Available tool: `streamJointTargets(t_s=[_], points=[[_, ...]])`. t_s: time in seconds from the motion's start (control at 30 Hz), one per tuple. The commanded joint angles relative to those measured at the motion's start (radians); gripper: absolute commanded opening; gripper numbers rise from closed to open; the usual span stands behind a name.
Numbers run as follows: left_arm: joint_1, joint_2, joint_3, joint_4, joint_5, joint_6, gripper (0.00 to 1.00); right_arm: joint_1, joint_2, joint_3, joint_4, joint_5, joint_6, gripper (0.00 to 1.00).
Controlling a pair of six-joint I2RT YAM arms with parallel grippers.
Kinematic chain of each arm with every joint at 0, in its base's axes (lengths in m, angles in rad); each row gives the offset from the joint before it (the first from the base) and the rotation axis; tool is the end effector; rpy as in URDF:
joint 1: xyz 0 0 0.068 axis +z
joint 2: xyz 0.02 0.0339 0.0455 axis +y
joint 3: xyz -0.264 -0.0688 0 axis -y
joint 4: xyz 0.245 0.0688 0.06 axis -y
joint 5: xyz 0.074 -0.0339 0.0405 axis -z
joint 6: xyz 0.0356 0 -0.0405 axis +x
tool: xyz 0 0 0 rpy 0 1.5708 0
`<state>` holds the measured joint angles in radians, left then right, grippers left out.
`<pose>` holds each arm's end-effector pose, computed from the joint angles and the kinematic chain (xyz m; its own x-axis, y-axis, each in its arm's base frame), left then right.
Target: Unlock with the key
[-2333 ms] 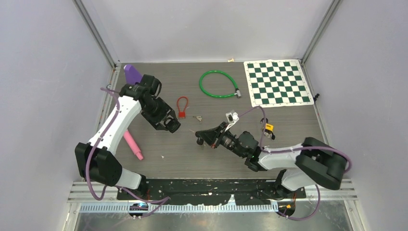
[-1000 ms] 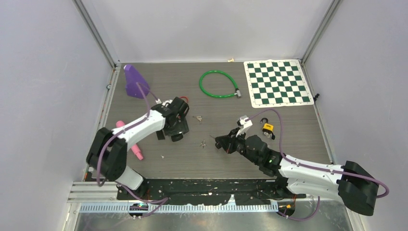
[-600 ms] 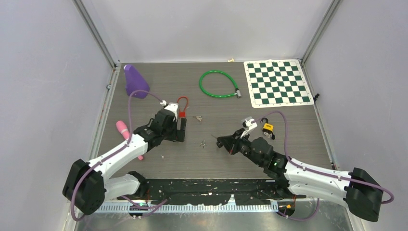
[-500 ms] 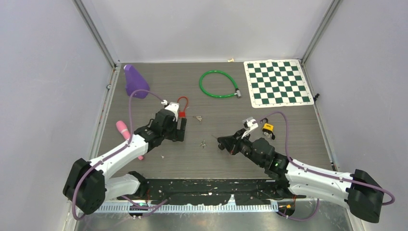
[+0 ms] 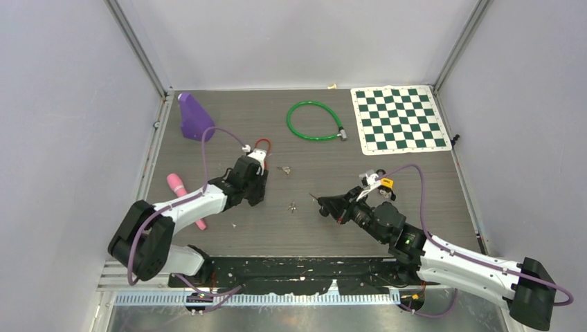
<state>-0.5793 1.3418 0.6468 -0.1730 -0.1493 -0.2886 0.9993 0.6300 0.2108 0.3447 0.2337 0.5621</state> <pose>0.2182 -0.1364 0.1765 -0.7433 0.1499 -0.6519 0.2601 0.9627 -0.0752 0.0952 0.1328 0.2160 -0.4036 0.3310 -0.8530 -0.5652 0.6429 0.5169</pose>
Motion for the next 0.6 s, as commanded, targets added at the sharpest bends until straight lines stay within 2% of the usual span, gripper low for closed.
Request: streamJointTargets(t_s=[0.0, 0.07, 0.17, 0.2, 0.23, 0.43, 0.5, 0.57], points=[[0.003, 0.065, 0.031, 0.046, 0.068, -0.129, 0.26, 0.004, -0.019, -0.005, -0.003, 0.032, 0.025, 0.05], [0.002, 0.079, 0.043, 0.052, 0.052, -0.232, 0.20, 0.004, -0.019, -0.003, -0.007, 0.032, 0.030, 0.06], [0.001, 0.094, 0.072, 0.035, 0.005, -0.398, 0.20, 0.004, -0.023, 0.000, -0.016, 0.038, 0.035, 0.05], [-0.002, 0.102, 0.085, 0.031, -0.006, -0.446, 0.20, 0.004, -0.024, 0.001, -0.018, 0.039, -0.077, 0.05], [-0.010, 0.114, 0.100, 0.023, -0.023, -0.468, 0.23, 0.005, -0.025, 0.002, -0.021, 0.041, 0.009, 0.05], [-0.056, 0.142, 0.108, 0.012, -0.122, -0.465, 0.58, 0.003, -0.036, 0.014, -0.056, 0.044, 0.040, 0.05], [-0.077, 0.120, 0.067, 0.046, -0.160, -0.454, 0.67, 0.004, -0.046, 0.009, -0.059, 0.049, 0.042, 0.05], [-0.103, 0.092, 0.021, 0.090, -0.189, -0.445, 0.70, 0.004, -0.053, 0.003, -0.060, 0.052, 0.044, 0.05]])
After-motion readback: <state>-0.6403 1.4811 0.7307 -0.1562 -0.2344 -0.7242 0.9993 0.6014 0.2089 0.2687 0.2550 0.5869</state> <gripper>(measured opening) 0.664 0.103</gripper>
